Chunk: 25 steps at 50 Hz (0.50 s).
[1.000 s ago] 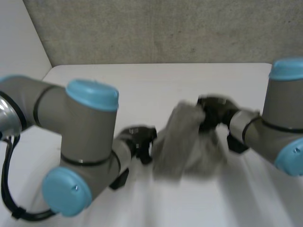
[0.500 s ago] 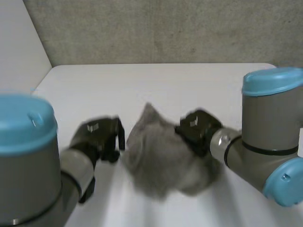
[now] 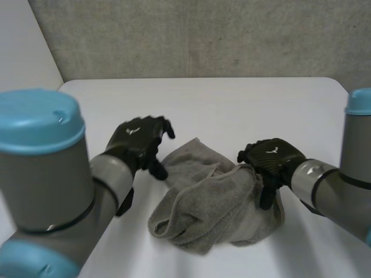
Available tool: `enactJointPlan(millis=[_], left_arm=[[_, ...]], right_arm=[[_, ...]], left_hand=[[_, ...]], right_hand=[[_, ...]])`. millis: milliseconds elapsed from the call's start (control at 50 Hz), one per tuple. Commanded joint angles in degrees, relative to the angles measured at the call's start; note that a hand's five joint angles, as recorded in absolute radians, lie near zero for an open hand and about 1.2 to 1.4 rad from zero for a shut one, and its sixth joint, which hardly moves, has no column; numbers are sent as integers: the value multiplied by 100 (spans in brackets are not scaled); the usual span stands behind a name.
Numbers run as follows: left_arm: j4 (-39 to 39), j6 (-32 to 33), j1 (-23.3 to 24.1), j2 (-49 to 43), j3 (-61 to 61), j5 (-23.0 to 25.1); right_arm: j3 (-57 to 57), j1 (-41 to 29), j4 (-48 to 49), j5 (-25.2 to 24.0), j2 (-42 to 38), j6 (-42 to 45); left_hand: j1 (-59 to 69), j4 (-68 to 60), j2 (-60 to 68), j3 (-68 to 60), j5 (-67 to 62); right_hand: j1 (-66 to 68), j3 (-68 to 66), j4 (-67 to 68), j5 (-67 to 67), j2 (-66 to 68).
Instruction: Fold the towel.
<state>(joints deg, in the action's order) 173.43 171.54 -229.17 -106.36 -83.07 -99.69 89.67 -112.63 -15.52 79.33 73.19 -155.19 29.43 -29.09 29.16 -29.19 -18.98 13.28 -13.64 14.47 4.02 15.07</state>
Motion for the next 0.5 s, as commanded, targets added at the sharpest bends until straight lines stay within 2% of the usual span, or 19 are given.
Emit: enactJointPlan(millis=[20, 100, 120, 160, 280, 460, 500], left_arm=[[200, 1250, -93, -1018, 898, 1005], [51, 1882, -242, -1640, 1336, 1679], [50, 1883, -243, -1642, 1337, 1681], [-133, 2085, -260, -1922, 1600, 2040], [-389, 2261, -278, -2344, 1952, 2612], [-407, 2762, -278, -2512, 1997, 3061], [-441, 3016, -278, -2556, 1997, 3053]], right_arm=[[507, 505, 102, -251, 230, -186], [657, 584, 137, -269, 230, -248], [727, 602, 181, -269, 222, -257], [807, 593, 260, -269, 222, -257], [1035, 602, 707, -269, 152, -266], [965, 532, 946, -260, -200, -266], [948, 532, 946, -260, -235, -257]], left_hand=[[316, -350, 343, -340, -360], [216, -250, 243, -239, -260], [215, -249, 242, -239, -259], [98, -132, 125, -122, -143], [-340, 306, -313, 316, 296], [-340, 306, -313, 316, 296], [344, -378, 371, -368, -389]], right_hand=[[-100, 137, -219, -175, -280], [-84, 120, -203, -158, -264], [-67, 104, -186, -141, -247], [-50, 87, -169, -124, -230], [0, 36, -119, -74, -179], [184, -148, 65, 110, 4], [702, -665, 583, 627, 522]])
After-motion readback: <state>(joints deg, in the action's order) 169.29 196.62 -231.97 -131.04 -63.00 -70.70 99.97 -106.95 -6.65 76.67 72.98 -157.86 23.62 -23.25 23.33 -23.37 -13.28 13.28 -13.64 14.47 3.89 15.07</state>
